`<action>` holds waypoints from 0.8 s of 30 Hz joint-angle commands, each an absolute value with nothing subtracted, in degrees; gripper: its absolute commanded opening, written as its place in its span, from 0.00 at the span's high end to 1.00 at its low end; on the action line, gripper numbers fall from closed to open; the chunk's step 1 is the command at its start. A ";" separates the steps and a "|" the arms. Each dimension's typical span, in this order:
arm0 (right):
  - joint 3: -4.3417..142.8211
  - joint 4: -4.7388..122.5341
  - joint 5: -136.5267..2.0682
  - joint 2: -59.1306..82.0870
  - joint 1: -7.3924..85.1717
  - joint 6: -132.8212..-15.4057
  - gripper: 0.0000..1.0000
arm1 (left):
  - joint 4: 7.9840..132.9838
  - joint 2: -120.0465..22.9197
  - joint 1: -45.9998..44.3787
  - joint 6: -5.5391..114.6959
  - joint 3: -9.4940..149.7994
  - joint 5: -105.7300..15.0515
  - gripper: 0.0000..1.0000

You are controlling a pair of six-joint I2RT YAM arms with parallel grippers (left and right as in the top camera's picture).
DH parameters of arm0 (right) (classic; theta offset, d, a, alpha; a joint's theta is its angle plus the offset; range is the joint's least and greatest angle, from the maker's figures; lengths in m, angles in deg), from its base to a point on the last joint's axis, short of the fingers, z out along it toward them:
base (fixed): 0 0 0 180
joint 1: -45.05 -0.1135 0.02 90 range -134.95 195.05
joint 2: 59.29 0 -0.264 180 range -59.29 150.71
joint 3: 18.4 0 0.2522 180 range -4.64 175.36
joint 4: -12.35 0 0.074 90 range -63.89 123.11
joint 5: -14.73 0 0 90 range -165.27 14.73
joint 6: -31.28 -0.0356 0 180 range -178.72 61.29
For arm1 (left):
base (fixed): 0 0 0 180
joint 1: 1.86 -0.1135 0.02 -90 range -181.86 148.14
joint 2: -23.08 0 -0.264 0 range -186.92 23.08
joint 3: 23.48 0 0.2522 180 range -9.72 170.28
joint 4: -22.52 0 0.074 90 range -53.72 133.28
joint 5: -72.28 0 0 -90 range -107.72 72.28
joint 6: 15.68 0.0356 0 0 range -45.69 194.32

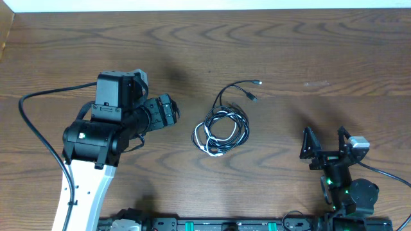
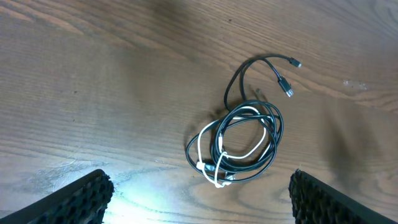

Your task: Untangle cables

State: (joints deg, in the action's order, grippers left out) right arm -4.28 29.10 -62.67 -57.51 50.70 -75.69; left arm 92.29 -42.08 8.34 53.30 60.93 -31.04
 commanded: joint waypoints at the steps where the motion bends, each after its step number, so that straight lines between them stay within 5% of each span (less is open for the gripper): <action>1: -4.32 29.36 -63.09 -57.51 50.99 -75.40 0.01 | 93.53 -42.30 8.47 53.93 63.73 -30.10 0.09; 18: -4.32 29.36 -63.07 -57.51 50.99 -75.40 0.01 | 104.00 -46.74 8.47 52.40 69.80 -26.30 0.09; 24: -4.32 29.36 -63.09 -57.51 50.99 -75.40 0.01 | 102.08 -53.32 8.53 50.20 69.67 -37.58 0.09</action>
State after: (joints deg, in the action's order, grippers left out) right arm -4.28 29.10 -62.67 -57.51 50.70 -75.71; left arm 102.82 -50.19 8.38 51.53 68.95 -30.43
